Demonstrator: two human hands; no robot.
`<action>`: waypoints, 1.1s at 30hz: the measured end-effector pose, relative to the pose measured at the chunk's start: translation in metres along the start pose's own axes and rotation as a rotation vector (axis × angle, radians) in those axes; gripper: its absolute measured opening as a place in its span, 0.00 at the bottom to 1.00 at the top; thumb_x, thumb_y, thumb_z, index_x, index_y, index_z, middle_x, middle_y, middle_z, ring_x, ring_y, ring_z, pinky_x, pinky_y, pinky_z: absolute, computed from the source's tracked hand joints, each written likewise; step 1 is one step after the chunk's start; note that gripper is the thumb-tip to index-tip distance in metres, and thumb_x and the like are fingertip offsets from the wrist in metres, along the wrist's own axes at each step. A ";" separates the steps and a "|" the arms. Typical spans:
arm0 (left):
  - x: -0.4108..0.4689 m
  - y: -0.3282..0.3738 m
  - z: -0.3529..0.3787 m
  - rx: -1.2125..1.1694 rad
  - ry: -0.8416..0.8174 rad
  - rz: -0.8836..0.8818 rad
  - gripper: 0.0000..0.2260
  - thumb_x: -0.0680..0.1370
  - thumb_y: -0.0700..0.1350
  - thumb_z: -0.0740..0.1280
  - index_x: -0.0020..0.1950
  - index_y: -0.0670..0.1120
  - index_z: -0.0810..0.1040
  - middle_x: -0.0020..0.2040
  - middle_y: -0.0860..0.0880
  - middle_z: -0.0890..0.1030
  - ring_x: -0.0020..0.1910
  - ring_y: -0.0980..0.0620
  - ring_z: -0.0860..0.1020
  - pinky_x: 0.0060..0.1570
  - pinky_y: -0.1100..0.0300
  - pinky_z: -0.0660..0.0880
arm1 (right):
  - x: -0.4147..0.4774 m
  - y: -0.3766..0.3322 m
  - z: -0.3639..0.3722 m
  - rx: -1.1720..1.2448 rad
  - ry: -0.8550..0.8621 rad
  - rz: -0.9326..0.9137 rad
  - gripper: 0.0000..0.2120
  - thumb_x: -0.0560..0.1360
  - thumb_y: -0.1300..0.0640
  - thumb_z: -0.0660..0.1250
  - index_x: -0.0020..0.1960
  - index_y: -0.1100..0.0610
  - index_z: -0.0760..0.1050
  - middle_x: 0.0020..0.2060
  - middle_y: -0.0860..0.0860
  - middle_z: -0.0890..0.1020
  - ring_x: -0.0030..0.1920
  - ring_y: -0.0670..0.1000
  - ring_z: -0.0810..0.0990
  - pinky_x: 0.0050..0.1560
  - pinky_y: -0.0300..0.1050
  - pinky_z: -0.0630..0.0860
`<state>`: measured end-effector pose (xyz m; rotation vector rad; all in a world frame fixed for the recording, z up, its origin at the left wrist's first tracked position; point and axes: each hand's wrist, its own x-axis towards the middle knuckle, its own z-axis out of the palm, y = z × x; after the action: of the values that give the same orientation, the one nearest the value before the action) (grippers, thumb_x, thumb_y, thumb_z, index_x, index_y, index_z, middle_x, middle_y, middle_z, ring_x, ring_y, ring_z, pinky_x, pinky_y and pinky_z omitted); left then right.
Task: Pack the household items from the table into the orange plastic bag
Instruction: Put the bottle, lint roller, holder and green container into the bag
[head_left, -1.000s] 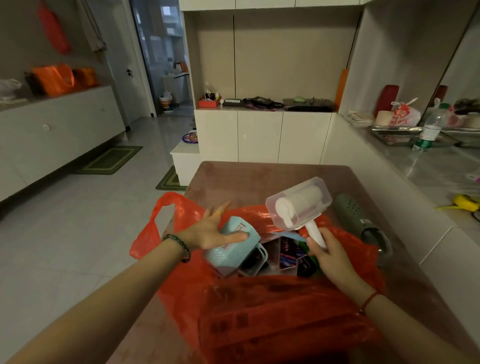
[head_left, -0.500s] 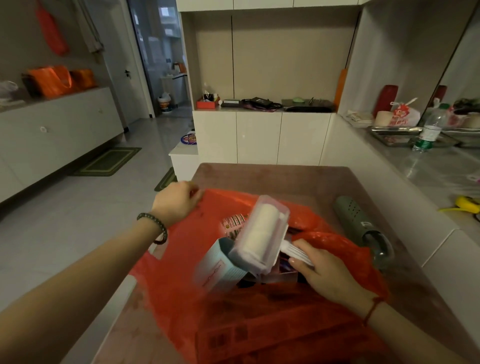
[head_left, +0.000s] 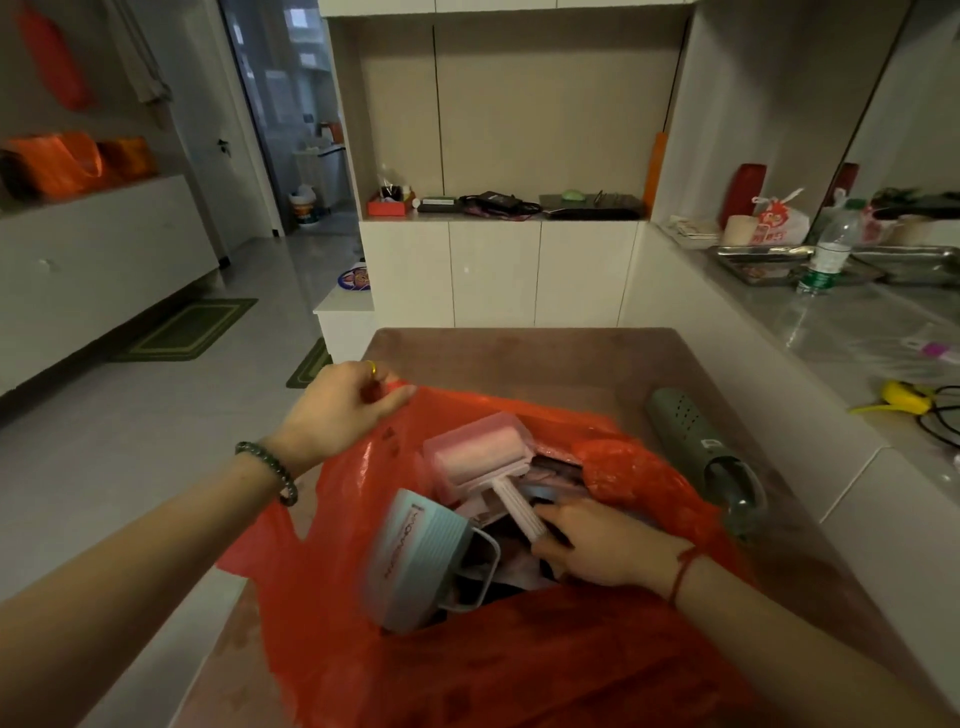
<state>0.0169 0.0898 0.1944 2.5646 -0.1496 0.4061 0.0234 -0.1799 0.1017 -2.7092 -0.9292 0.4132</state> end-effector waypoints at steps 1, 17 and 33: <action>-0.001 -0.001 0.000 0.022 0.000 -0.002 0.18 0.75 0.53 0.65 0.36 0.37 0.75 0.33 0.40 0.80 0.32 0.44 0.77 0.37 0.49 0.74 | -0.009 0.003 -0.011 0.038 0.009 -0.039 0.16 0.77 0.50 0.60 0.58 0.58 0.75 0.52 0.56 0.81 0.52 0.55 0.79 0.52 0.52 0.75; 0.091 0.152 0.163 -0.206 -0.280 0.171 0.22 0.77 0.52 0.62 0.68 0.47 0.66 0.65 0.45 0.72 0.65 0.49 0.70 0.63 0.61 0.65 | -0.021 0.222 -0.031 0.558 0.393 0.750 0.45 0.66 0.51 0.75 0.74 0.60 0.53 0.72 0.58 0.63 0.70 0.58 0.65 0.67 0.49 0.66; 0.104 0.198 0.285 -0.498 -0.795 -0.422 0.32 0.78 0.55 0.59 0.76 0.45 0.48 0.73 0.44 0.64 0.63 0.50 0.71 0.59 0.61 0.69 | 0.002 0.271 0.037 0.714 0.581 0.853 0.48 0.60 0.45 0.74 0.73 0.50 0.54 0.68 0.56 0.67 0.65 0.57 0.70 0.63 0.56 0.72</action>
<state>0.1518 -0.2308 0.0926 2.0408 0.0147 -0.7295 0.1637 -0.3810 -0.0196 -2.1762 0.4812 0.0451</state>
